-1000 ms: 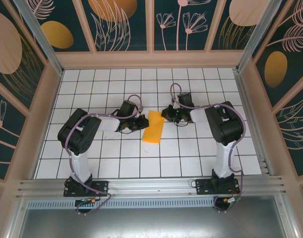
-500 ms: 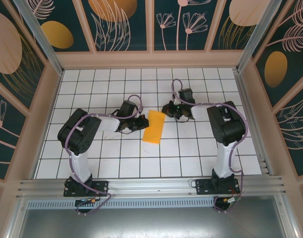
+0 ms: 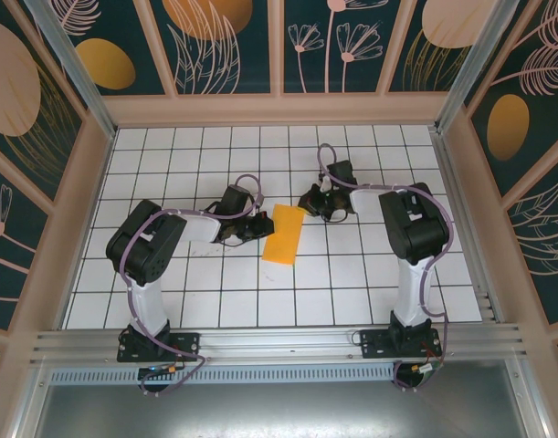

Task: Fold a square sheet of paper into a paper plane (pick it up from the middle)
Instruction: Fold the square sheet of paper in half at the center of the table.

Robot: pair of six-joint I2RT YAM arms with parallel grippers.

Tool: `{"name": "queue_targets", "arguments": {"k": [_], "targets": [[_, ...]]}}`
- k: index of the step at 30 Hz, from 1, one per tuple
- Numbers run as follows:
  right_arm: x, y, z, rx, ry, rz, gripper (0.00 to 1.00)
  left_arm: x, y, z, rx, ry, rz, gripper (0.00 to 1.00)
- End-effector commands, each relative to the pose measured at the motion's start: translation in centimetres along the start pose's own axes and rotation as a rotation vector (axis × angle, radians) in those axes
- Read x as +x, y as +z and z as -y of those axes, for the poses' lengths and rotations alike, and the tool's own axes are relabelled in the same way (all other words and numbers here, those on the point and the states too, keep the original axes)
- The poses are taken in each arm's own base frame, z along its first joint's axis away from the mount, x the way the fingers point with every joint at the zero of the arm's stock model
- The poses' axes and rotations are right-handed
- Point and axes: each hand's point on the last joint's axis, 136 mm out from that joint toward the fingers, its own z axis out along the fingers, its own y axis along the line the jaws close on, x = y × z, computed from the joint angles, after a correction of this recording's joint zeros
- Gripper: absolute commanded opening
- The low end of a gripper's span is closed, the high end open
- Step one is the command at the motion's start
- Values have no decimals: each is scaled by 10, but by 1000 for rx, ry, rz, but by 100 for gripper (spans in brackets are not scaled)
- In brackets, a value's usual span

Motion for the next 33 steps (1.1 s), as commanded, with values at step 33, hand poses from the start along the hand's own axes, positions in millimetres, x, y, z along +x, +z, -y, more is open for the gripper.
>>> {"name": "queue_targets", "arguments": {"k": [33], "targets": [[16,-30,-36,-81,-2,23,5,44,7,-51,-152,-72,-112,0]]}}
